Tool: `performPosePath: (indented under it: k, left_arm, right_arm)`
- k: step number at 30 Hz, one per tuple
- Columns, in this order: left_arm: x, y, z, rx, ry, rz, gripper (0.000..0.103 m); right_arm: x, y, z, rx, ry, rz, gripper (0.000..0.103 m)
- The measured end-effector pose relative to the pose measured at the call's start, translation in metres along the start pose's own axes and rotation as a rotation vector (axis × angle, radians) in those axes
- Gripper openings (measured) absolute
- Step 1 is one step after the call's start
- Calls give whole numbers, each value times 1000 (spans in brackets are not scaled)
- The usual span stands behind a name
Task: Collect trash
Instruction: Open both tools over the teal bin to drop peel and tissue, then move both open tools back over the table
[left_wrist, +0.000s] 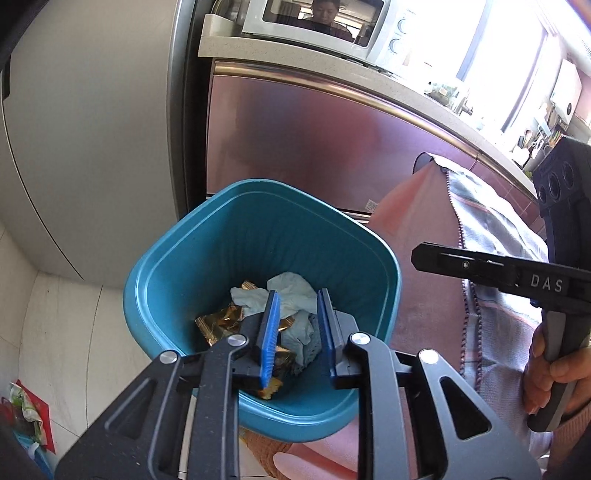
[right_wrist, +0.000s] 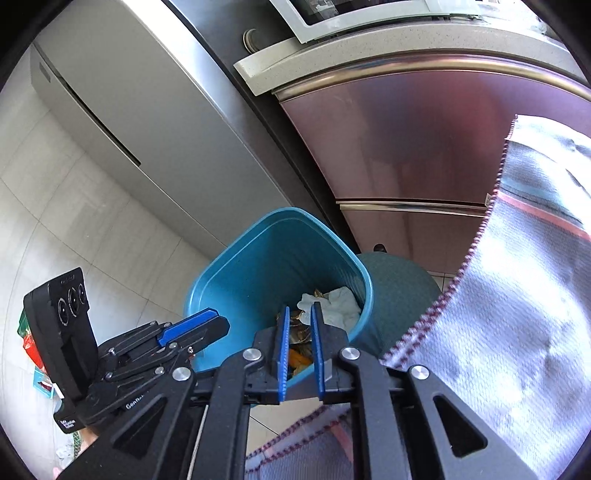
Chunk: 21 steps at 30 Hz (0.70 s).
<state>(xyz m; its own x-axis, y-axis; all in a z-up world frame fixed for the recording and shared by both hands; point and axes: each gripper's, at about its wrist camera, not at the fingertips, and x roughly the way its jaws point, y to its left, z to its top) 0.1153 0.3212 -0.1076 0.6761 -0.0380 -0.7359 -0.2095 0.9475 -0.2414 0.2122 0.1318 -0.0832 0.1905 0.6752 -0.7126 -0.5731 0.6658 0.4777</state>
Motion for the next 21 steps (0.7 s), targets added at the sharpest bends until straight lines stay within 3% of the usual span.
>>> performPosePath:
  k: [4,9,15,17,21]
  left_arm:
    - [-13,-7,0,15,-31,-11,25]
    - [-37,-29,0,55,-95,-49,32]
    - [-61,-72,-5,137,-166,-140,42]
    - [-65,-89,-7,169,-171,-181,44]
    - [-67,-130,-14,249,-168,-248,46]
  right_arm:
    - [-15,0,-6,-8,-19,13,13]
    - [-45,-1,-19,-33,-62,29,24]
    - [-95,-4,-45,-42,-132,10,27]
    - [-114,-10,-55,-33,-163,3,33]
    - [-154,-28,-80,-5,-221,-52,34]
